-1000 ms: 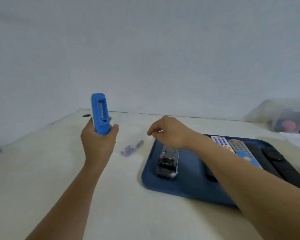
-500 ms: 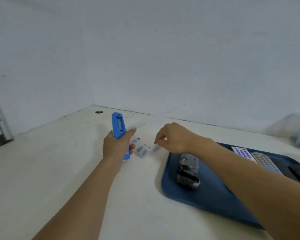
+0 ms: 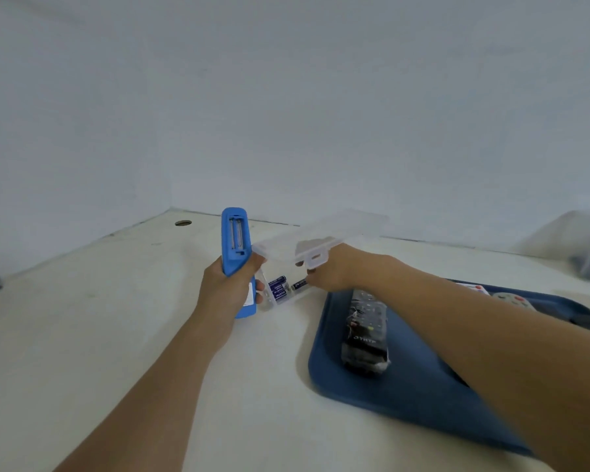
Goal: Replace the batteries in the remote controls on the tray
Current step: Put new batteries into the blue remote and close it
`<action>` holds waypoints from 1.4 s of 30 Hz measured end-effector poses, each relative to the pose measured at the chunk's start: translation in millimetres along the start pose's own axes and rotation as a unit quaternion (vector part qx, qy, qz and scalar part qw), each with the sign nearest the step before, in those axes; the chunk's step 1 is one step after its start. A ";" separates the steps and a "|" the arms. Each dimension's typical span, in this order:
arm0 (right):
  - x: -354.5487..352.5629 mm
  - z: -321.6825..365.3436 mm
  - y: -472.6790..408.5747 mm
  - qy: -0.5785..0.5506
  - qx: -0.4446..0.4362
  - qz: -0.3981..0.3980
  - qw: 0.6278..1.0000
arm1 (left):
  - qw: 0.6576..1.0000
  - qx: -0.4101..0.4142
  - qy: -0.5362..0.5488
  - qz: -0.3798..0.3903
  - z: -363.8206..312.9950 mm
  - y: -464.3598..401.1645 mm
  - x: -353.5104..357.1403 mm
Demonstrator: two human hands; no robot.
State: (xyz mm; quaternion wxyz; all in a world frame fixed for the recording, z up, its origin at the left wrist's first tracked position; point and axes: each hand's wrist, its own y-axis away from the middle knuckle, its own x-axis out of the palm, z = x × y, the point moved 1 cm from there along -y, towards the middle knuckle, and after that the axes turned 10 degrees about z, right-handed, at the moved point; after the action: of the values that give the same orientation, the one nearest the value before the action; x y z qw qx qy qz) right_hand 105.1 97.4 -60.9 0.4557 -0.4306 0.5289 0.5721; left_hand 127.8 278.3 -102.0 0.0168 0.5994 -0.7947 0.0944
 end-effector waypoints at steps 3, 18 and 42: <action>-1.9 2.8 5.0 -0.021 -0.036 0.000 0.999 | 1.000 0.007 -0.020 0.004 2.4 -2.3 2.5; 2.6 5.1 0.2 -0.223 -0.094 0.018 0.970 | 0.999 0.029 -0.023 -0.020 8.7 -4.2 7.1; -4.8 -11.5 11.2 -0.130 -0.147 -0.172 0.965 | 0.997 -0.004 -0.037 -0.072 9.2 -3.5 8.6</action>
State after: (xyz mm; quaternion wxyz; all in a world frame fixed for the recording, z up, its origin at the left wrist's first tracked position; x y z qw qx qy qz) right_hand 95.3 85.3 -54.6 0.5438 -0.4988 0.2936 0.6077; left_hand 129.5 267.6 -109.4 -0.0034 0.6581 -0.7499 0.0672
